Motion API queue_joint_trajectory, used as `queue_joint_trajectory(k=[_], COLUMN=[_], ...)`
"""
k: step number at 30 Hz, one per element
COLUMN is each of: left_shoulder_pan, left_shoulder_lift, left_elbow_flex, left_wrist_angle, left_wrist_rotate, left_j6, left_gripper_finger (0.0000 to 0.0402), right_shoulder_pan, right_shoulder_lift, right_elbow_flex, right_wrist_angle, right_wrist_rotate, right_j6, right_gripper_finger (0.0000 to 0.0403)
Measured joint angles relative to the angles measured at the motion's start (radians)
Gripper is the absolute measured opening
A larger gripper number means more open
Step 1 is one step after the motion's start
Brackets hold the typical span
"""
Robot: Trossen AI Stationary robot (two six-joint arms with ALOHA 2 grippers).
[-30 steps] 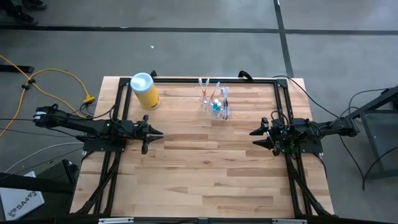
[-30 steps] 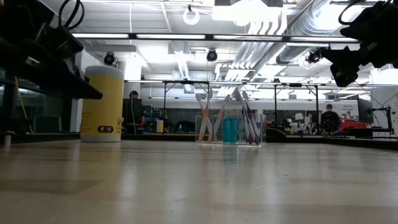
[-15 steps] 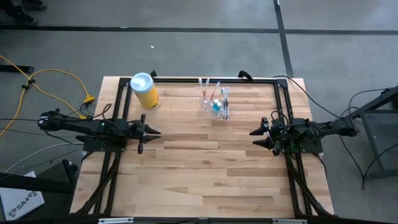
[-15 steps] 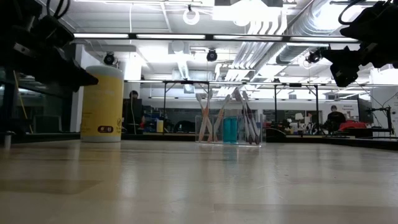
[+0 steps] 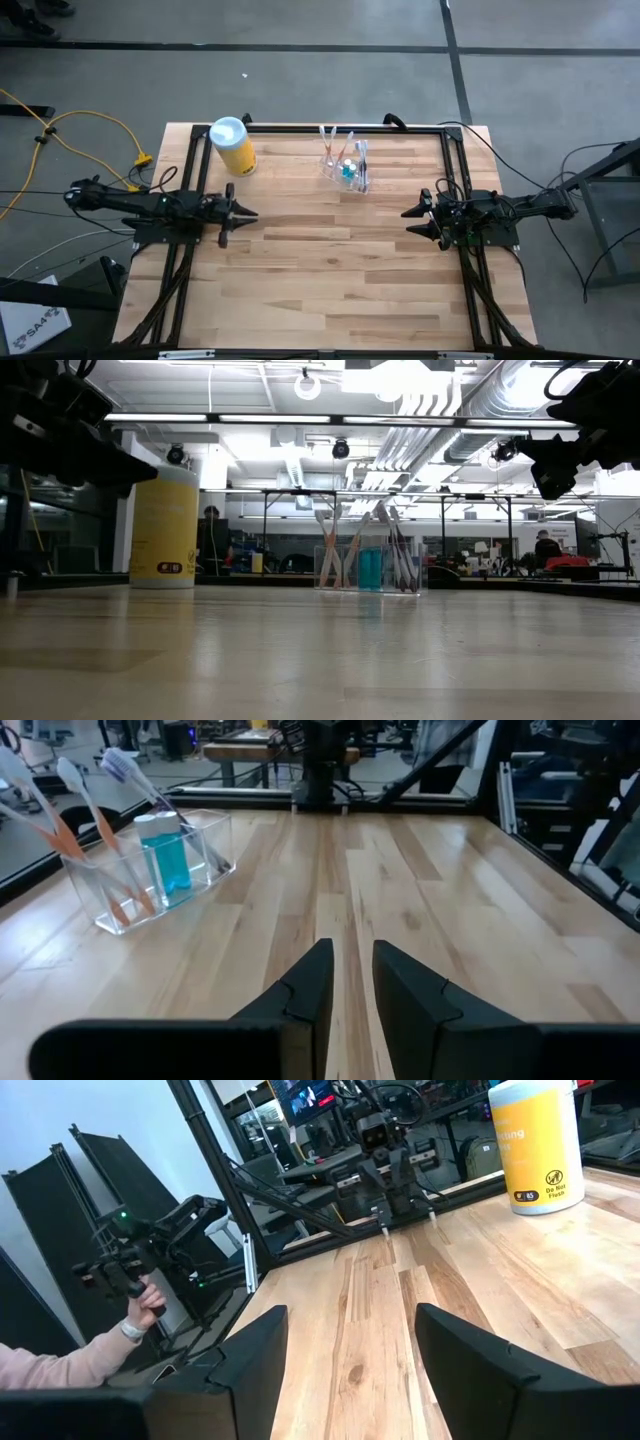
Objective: Pick & Place toothbrushing station
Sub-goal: Return to Home Position
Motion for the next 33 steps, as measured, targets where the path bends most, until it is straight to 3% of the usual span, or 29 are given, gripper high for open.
queue_joint_trajectory(k=[33], left_shoulder_pan=[0.014], left_shoulder_lift=[0.001], left_elbow_flex=[-0.003], left_wrist_angle=[0.017], left_wrist_rotate=[-0.006], left_j6=[0.017], left_gripper_finger=[0.0069], right_shoulder_pan=[0.000], right_shoulder_lift=[0.000], right_elbow_flex=[0.000], right_wrist_angle=[0.000], right_wrist_rotate=[0.000], right_j6=[0.000], right_gripper_finger=[0.0211])
